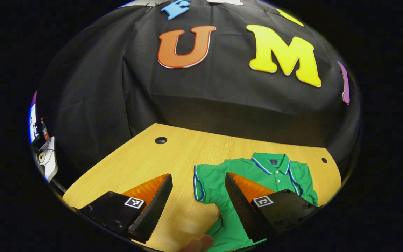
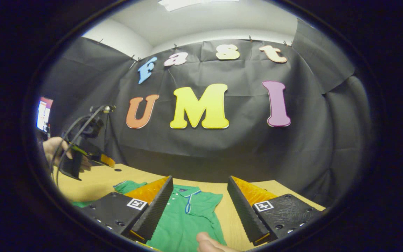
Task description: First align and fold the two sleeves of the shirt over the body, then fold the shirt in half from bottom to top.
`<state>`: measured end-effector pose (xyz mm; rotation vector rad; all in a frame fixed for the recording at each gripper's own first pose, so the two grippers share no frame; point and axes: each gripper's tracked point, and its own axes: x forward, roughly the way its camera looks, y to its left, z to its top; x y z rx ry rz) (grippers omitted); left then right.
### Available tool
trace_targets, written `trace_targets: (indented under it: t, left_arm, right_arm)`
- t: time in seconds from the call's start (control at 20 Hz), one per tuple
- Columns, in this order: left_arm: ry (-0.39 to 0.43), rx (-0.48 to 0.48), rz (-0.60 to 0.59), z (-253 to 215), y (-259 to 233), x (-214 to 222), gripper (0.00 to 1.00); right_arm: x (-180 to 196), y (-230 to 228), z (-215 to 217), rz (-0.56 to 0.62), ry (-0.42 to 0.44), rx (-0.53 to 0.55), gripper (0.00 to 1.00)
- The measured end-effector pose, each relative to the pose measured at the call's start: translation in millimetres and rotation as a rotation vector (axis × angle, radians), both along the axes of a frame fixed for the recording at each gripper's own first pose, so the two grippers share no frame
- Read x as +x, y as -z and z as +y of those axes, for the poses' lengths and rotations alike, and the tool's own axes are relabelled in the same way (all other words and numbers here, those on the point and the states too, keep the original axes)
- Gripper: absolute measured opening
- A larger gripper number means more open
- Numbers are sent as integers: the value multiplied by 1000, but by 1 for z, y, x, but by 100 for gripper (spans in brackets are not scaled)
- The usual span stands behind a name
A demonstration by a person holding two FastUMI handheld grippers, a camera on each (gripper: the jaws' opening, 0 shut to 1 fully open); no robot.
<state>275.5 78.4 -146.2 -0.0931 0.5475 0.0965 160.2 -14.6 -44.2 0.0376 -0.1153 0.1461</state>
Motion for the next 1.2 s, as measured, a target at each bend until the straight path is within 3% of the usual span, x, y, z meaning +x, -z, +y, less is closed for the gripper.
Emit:
trace_targets:
  t: [0.1,0.2,0.3,0.4,0.5,0.55,0.6,0.65,0.7,0.75,0.8,0.85,0.95,1.2]
  left_arm:
    - [38,-25,102,1,35,20,96]
    - [45,-26,169,10,64,36,93]
    - [45,-64,209,9,84,46,79]
    - [39,-170,258,-2,98,45,63]
    - [37,-210,272,-5,108,49,58]
    - [36,-200,287,-3,114,50,57]
    - [48,-198,300,-6,117,49,67]
    - [48,-177,301,-4,116,50,66]
    - [59,-173,296,-5,117,53,50]
    - [69,-175,290,-8,116,56,43]
    - [64,-166,301,-8,120,55,14]
    - [64,-148,310,-7,121,54,14]
    - [69,-117,314,-7,118,55,7]
    - [109,-102,244,-35,82,55,5]
  right_arm:
    - [-9,-9,-3,-13,-59,49,95]
    - [-12,-21,-23,-53,-37,102,95]
    - [-12,-24,-40,-65,-8,162,94]
    - [-9,-22,-51,-42,5,222,95]
    - [-5,-18,-56,-11,0,269,95]
    - [-4,-17,-56,-2,-2,278,95]
    - [-2,-16,-57,1,1,279,95]
    - [-1,-15,-56,3,1,272,95]
    - [0,-12,-54,9,3,260,95]
    - [1,-8,-53,16,11,247,95]
    - [4,-5,-54,20,23,233,99]
    - [4,-4,-53,24,28,225,92]
    - [5,-2,-49,31,25,228,95]
    - [11,6,-49,59,22,240,92]
